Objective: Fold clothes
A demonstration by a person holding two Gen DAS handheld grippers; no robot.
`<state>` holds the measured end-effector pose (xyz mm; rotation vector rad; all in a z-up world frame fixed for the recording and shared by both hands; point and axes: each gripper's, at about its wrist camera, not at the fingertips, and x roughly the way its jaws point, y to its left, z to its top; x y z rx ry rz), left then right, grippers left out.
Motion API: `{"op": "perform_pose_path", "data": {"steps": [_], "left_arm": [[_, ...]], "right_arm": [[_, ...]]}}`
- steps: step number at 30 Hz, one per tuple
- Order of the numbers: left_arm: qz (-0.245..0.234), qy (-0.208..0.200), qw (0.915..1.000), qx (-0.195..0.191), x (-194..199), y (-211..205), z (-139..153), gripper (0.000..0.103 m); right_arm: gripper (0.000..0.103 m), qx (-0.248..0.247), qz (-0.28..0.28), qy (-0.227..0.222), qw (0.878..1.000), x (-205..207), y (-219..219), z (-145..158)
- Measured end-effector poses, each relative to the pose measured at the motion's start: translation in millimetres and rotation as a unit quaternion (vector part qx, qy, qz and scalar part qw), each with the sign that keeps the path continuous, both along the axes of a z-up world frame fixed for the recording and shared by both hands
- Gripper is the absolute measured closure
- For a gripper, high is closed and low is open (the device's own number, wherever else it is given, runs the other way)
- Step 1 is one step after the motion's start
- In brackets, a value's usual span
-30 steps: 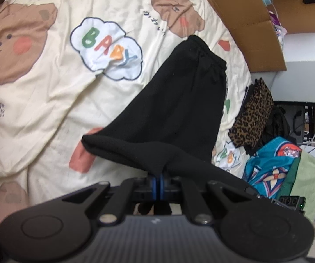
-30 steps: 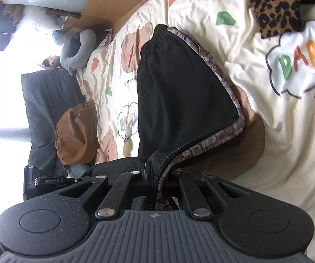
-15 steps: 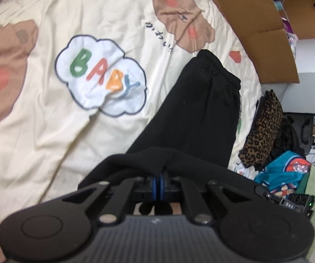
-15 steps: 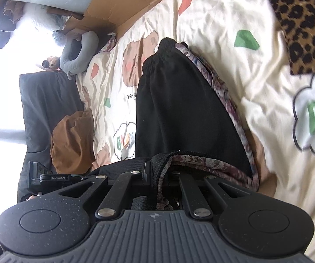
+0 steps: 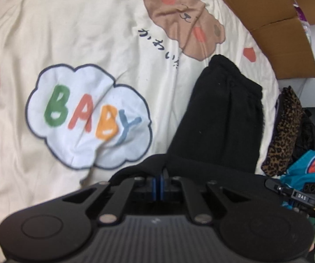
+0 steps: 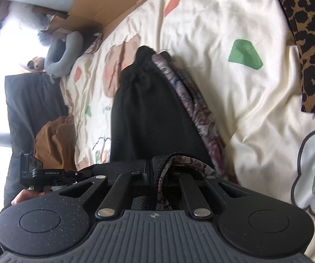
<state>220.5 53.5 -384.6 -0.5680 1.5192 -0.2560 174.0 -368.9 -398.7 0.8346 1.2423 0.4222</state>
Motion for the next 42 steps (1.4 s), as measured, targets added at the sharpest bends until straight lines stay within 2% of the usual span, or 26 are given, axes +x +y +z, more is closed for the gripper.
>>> {"op": "perform_pose_path", "data": {"steps": [5, 8, 10, 11, 12, 13, 15, 18, 21, 24, 26, 29, 33, 36, 40, 42], "left_arm": [[-0.001, -0.004, 1.0, 0.007, 11, -7, -19, 0.099], [0.014, -0.002, 0.9998, 0.014, 13, -6, -30, 0.093], [0.033, 0.009, 0.9994, 0.009, 12, -1, -25, 0.089], [0.041, 0.013, 0.999, 0.008, 13, 2, -22, 0.085], [0.037, 0.008, 0.9991, 0.02, 14, 4, -13, 0.071], [0.034, 0.001, 0.9989, 0.033, 17, 6, -1, 0.055], [0.027, -0.012, 0.9979, 0.058, 23, 11, 22, 0.046], [0.029, -0.033, 0.9969, 0.066, 32, 23, 66, 0.042], [-0.003, -0.044, 0.9925, 0.114, 38, 25, 115, 0.039], [-0.036, -0.059, 0.986, 0.152, 44, 25, 161, 0.027], [-0.065, -0.07, 0.9829, 0.158, 50, 23, 182, 0.027], [-0.083, -0.087, 0.9816, 0.149, 59, 20, 194, 0.027], [-0.074, -0.108, 0.9843, 0.119, 70, 22, 184, 0.027], [-0.074, -0.112, 0.9869, 0.089, 77, 27, 160, 0.028], [-0.114, -0.104, 0.9827, 0.103, 80, 34, 123, 0.03], [-0.115, -0.099, 0.9835, 0.098, 78, 42, 106, 0.031]], "right_arm": [[0.099, -0.012, -0.02, 0.016, 1.0, 6, -4, -20], [0.094, -0.02, -0.037, 0.027, 0.999, 7, -8, -26], [0.089, -0.022, -0.047, 0.031, 0.998, 6, -10, -26], [0.077, -0.024, -0.047, 0.027, 0.998, 5, -12, -22], [0.058, -0.027, -0.045, 0.022, 0.998, 3, -13, -17], [0.056, -0.03, -0.043, 0.017, 0.998, 2, -15, -12], [0.055, -0.035, -0.039, 0.007, 0.999, -2, -17, -2], [0.054, -0.043, -0.034, -0.008, 0.998, -7, -22, 13], [0.048, -0.052, -0.022, -0.027, 0.998, -10, -28, 29], [0.046, -0.071, -0.008, -0.041, 0.997, -15, -33, 44], [0.04, -0.079, -0.002, -0.045, 0.996, -22, -33, 55], [0.034, -0.093, 0.0, -0.061, 0.994, -30, -30, 68], [0.031, -0.131, 0.001, -0.068, 0.989, -36, -18, 69], [0.03, -0.165, 0.006, -0.072, 0.984, -40, -6, 65], [0.03, -0.21, 0.013, -0.077, 0.975, -45, 9, 60], [0.03, -0.233, 0.017, -0.079, 0.969, -48, 17, 57]]}}
